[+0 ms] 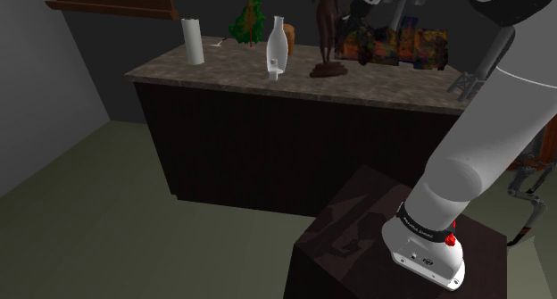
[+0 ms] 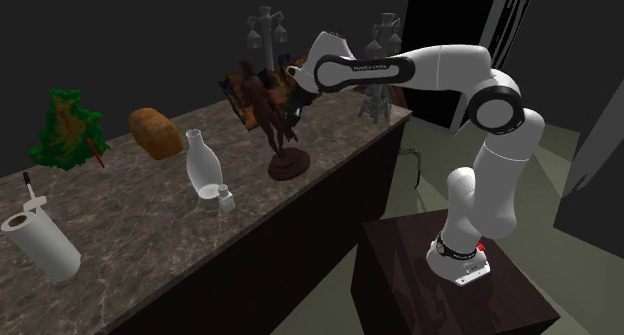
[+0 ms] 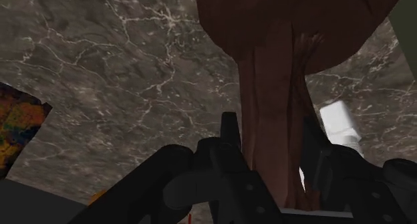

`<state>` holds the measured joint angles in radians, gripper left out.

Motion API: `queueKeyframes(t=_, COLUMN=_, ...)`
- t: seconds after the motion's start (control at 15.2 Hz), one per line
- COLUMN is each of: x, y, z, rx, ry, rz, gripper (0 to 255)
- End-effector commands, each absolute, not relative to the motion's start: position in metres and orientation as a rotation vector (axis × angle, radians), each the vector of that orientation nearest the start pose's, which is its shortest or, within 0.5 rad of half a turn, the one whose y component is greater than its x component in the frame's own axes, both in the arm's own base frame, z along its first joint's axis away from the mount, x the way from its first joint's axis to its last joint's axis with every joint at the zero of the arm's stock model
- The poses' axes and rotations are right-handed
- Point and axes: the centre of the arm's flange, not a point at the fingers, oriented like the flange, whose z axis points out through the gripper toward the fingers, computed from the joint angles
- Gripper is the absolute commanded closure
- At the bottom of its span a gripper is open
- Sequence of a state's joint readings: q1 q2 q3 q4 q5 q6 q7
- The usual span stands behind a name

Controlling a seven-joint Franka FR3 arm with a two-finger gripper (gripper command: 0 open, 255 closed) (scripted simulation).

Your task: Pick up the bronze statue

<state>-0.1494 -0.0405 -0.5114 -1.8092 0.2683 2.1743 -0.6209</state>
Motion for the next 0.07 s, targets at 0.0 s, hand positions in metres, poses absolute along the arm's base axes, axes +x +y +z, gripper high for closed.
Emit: queueKeyframes(t=0.0, x=0.4667, y=-0.3566, z=0.5967, rx=-3.065, ry=0.233, rz=-0.754, gripper=255)
